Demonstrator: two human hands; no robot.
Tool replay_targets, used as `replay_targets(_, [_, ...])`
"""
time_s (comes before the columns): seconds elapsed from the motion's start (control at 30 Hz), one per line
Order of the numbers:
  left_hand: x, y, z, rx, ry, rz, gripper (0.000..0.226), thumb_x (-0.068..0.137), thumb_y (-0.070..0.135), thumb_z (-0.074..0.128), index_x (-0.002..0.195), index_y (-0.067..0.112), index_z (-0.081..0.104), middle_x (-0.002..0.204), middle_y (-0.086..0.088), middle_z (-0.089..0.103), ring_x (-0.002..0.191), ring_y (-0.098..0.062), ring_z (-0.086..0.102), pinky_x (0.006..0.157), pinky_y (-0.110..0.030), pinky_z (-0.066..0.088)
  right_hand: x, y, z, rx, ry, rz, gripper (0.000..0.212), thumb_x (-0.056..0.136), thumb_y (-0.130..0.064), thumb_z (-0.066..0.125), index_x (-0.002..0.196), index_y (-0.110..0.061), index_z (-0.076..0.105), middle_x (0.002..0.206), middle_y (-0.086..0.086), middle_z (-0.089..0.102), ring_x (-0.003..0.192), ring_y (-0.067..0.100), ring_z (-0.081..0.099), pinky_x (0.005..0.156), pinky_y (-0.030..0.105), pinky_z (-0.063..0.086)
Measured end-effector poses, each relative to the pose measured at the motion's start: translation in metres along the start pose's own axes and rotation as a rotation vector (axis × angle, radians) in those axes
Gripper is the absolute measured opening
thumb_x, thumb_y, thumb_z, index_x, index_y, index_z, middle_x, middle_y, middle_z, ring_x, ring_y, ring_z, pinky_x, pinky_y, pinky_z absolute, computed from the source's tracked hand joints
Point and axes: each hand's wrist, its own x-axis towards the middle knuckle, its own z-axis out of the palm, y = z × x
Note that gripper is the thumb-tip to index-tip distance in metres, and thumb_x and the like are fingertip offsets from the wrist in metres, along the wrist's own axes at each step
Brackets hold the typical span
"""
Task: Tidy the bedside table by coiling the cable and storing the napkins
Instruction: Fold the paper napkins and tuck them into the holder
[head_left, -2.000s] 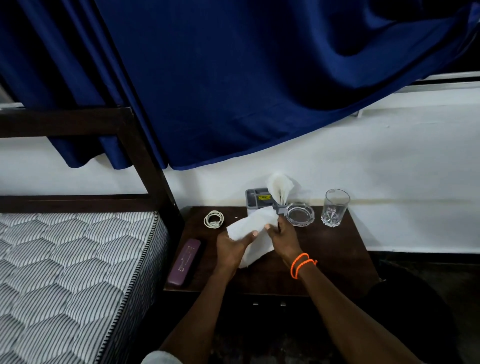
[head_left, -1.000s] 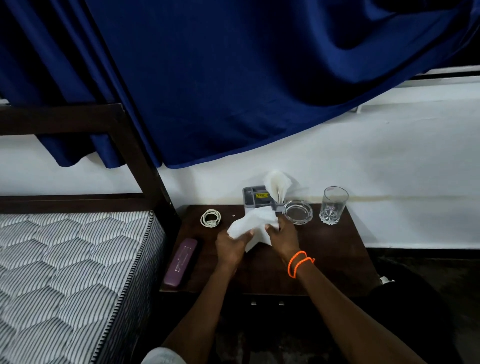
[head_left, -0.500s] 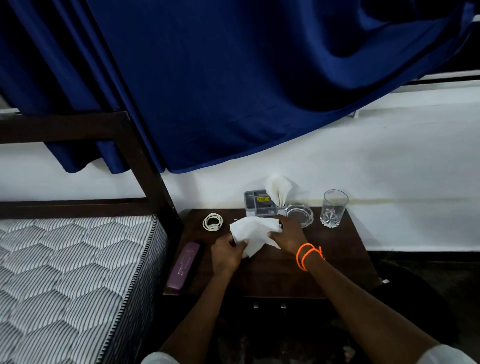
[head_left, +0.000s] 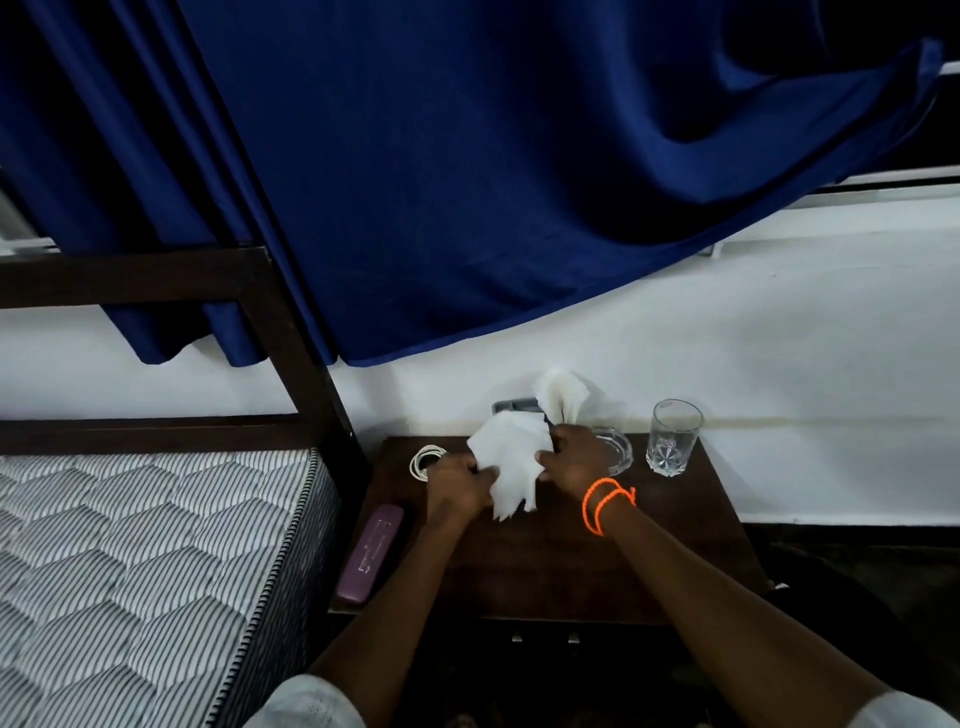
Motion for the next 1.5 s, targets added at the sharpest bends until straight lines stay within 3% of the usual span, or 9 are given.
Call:
replay_targets(0.1, [0.018, 0.029, -0.010, 0.030, 0.090, 0.058, 0.030, 0.086, 0.025, 0.076, 0.061, 0.010, 0.069, 0.058, 0.000, 0.073, 0.044, 0.005, 0.060, 0.053, -0.011, 0.047, 0.018, -0.022, -0.004, -0.029, 0.122, -0.016, 0.024, 0.077, -0.016, 0.074, 0.061, -0.019, 0.057, 0.064, -0.001, 0.065, 0.073, 0.025, 0.067, 0.068, 0.033, 0.049])
replay_targets(0.2, [0.039, 0.055, -0.020, 0.002, 0.122, 0.086, 0.027, 0.089, 0.028, 0.074, 0.072, 0.006, 0.072, 0.056, -0.001, 0.072, 0.046, -0.002, 0.065, 0.050, -0.008, 0.046, 0.038, -0.041, -0.007, -0.031, 0.219, -0.047, 0.041, 0.075, -0.016, 0.075, 0.054, -0.019, 0.039, 0.053, -0.007, 0.048, 0.064, 0.022, 0.057, 0.061, 0.028, 0.031])
replay_targets(0.4, [0.071, 0.074, -0.021, -0.077, 0.063, 0.054, 0.010, 0.091, 0.011, 0.070, 0.088, 0.001, 0.070, 0.069, -0.014, 0.075, 0.057, -0.023, 0.075, 0.063, -0.038, 0.065, 0.068, -0.055, -0.002, 0.019, 0.291, -0.039, 0.029, 0.076, -0.009, 0.069, 0.064, -0.013, 0.043, 0.058, 0.001, 0.048, 0.064, 0.031, 0.049, 0.059, 0.030, 0.030])
replay_targets(0.6, [0.092, 0.066, -0.004, 0.014, 0.088, 0.062, 0.030, 0.090, 0.013, 0.070, 0.064, 0.018, 0.058, 0.037, 0.013, 0.053, 0.035, 0.014, 0.054, 0.037, -0.001, 0.035, 0.092, -0.041, 0.018, 0.000, 0.282, -0.010, 0.021, 0.078, -0.006, 0.066, 0.070, -0.011, 0.047, 0.064, 0.008, 0.053, 0.063, 0.031, 0.048, 0.060, 0.027, 0.032])
replay_targets(0.7, [0.099, 0.062, -0.001, 0.066, 0.098, 0.066, 0.034, 0.089, 0.019, 0.073, 0.061, 0.017, 0.054, 0.048, 0.015, 0.050, 0.037, 0.002, 0.055, 0.042, 0.001, 0.035, 0.100, -0.031, 0.027, -0.028, 0.277, -0.012, 0.020, 0.078, -0.006, 0.067, 0.072, -0.012, 0.048, 0.065, 0.007, 0.054, 0.064, 0.031, 0.051, 0.060, 0.027, 0.034])
replay_targets(0.9, [0.116, 0.045, 0.003, 0.126, 0.106, 0.031, 0.032, 0.088, 0.038, 0.072, 0.086, 0.007, 0.073, 0.088, -0.011, 0.075, 0.086, -0.025, 0.070, 0.066, -0.023, 0.041, 0.107, -0.021, 0.041, -0.150, 0.174, -0.102, 0.013, 0.080, -0.009, 0.065, 0.080, -0.012, 0.053, 0.078, 0.014, 0.067, 0.080, 0.037, 0.063, 0.070, 0.038, 0.050])
replay_targets(1.2, [0.118, 0.032, -0.003, -0.049, 0.127, 0.025, 0.025, 0.081, 0.036, 0.080, 0.066, 0.020, 0.068, 0.068, -0.007, 0.074, 0.061, -0.023, 0.075, 0.067, -0.043, 0.064, 0.092, -0.011, 0.055, -0.070, 0.267, -0.099, 0.016, 0.079, -0.013, 0.067, 0.090, -0.011, 0.056, 0.081, 0.012, 0.067, 0.082, 0.035, 0.064, 0.072, 0.042, 0.053])
replay_targets(1.4, [0.101, 0.039, -0.004, 0.022, 0.115, 0.063, 0.031, 0.084, 0.041, 0.077, 0.086, 0.011, 0.079, 0.078, -0.009, 0.077, 0.079, -0.026, 0.074, 0.080, -0.043, 0.061, 0.082, -0.016, 0.047, 0.018, 0.253, -0.088, 0.016, 0.075, -0.015, 0.074, 0.084, -0.011, 0.061, 0.076, 0.006, 0.068, 0.075, 0.027, 0.066, 0.069, 0.036, 0.054])
replay_targets(1.5, [0.086, 0.043, -0.005, 0.039, 0.147, 0.074, 0.030, 0.085, 0.042, 0.076, 0.094, 0.014, 0.082, 0.087, -0.005, 0.079, 0.085, -0.022, 0.073, 0.083, -0.035, 0.059, 0.069, -0.016, 0.035, 0.039, 0.288, -0.115, 0.015, 0.074, -0.013, 0.075, 0.084, -0.013, 0.063, 0.072, -0.003, 0.065, 0.074, 0.023, 0.065, 0.062, 0.022, 0.039])
